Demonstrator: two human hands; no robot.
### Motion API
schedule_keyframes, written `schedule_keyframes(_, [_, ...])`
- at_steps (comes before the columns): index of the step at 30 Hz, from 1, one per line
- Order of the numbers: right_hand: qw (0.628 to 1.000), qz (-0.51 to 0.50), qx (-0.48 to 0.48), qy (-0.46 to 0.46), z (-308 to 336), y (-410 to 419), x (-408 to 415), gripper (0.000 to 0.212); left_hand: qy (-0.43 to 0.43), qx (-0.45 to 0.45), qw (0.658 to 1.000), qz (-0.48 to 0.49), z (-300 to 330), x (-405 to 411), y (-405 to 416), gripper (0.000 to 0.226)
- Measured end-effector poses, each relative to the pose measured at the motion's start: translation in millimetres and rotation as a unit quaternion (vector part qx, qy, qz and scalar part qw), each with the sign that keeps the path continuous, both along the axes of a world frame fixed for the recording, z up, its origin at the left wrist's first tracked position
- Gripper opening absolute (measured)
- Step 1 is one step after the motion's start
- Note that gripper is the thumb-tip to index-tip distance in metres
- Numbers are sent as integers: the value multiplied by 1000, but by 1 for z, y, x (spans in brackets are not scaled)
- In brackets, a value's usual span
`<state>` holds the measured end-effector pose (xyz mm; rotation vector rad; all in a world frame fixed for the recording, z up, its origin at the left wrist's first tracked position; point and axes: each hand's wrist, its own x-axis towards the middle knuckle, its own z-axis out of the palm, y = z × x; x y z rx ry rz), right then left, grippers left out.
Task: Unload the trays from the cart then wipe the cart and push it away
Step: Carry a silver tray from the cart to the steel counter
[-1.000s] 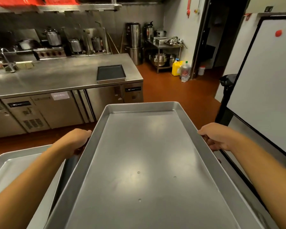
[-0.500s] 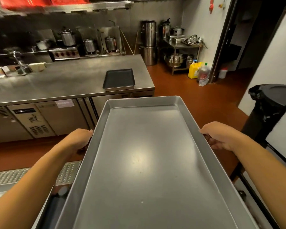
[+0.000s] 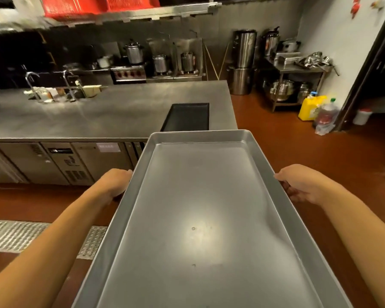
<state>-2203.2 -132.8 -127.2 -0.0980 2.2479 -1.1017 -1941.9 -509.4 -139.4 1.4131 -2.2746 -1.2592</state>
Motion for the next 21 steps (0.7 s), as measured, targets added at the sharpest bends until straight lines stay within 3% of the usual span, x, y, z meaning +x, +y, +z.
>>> schedule_keyframes(7, [1000, 28, 2, 0, -2, -89, -102, 25, 1, 6, 999, 32, -12, -82, -68, 39])
schedule_keyframes(11, [1000, 24, 1, -1, -14, -158, -157, 24, -36, -41, 998, 25, -22, -138, -132, 44])
schedule_keyframes(15, [1000, 25, 19, -4, -21, -232, -208, 23, -25, -32, 999, 35, -26, -194, -207, 42])
schedule_keyframes(21, [999, 20, 21, -16, -29, -315, -277, 23, -63, -47, 997, 0, -18, -265, -284, 37])
